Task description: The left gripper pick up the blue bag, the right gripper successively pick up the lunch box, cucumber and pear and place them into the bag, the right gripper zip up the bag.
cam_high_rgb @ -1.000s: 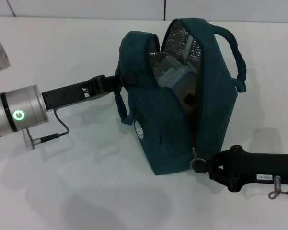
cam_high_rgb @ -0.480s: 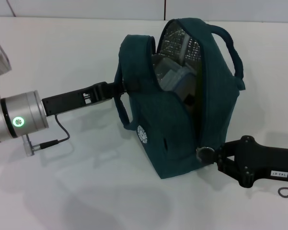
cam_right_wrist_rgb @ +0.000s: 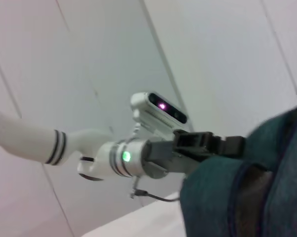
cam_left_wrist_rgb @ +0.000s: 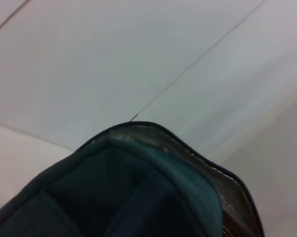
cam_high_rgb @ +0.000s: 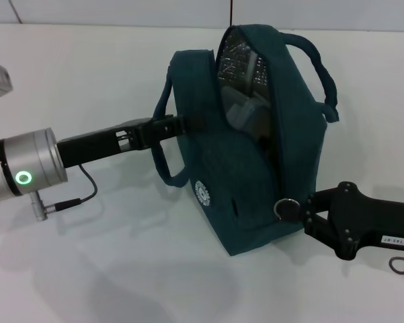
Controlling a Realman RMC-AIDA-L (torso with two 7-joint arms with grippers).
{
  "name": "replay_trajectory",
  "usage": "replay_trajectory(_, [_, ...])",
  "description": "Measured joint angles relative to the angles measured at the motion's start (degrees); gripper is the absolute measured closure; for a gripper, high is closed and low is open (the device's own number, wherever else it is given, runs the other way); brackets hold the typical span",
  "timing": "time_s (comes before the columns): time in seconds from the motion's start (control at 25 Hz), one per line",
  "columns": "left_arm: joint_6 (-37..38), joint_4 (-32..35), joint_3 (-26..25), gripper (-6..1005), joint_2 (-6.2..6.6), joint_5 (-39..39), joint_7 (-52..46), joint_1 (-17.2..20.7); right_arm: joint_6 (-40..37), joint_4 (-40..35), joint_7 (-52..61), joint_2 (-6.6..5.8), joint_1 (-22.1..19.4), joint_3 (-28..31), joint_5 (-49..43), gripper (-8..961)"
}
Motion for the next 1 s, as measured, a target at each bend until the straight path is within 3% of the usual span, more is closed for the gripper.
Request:
replay_trajectory(0.2, [0.09, -2.14, -0.76, 508, 0.22, -1.74, 8.00, 0.62, -2.95, -0.20, -2.19, 0.07, 0.46, 0.10, 0.62, 936])
replay_trajectory(0.52, [3.24, -2.97, -2.22, 329, -0.01, -4.31, 17.23, 4.90, -3.77, 0.24, -3.71, -0.01, 2.24, 0.20, 2.23, 935])
replay_trajectory(0.84, [12.54, -3.78, -1.78, 305, -0.12, -4.90, 23.85, 7.29, -3.92, 0.25, -3.96, 0.14, 3.67, 0.35, 2.30, 935])
replay_trajectory(1.0, [13.08, -8.30, -1.53, 305, -0.20, -4.09, 30.05, 7.69, -6.30, -0.03, -4.57, 0.17, 4.17, 0.32, 4.24, 935])
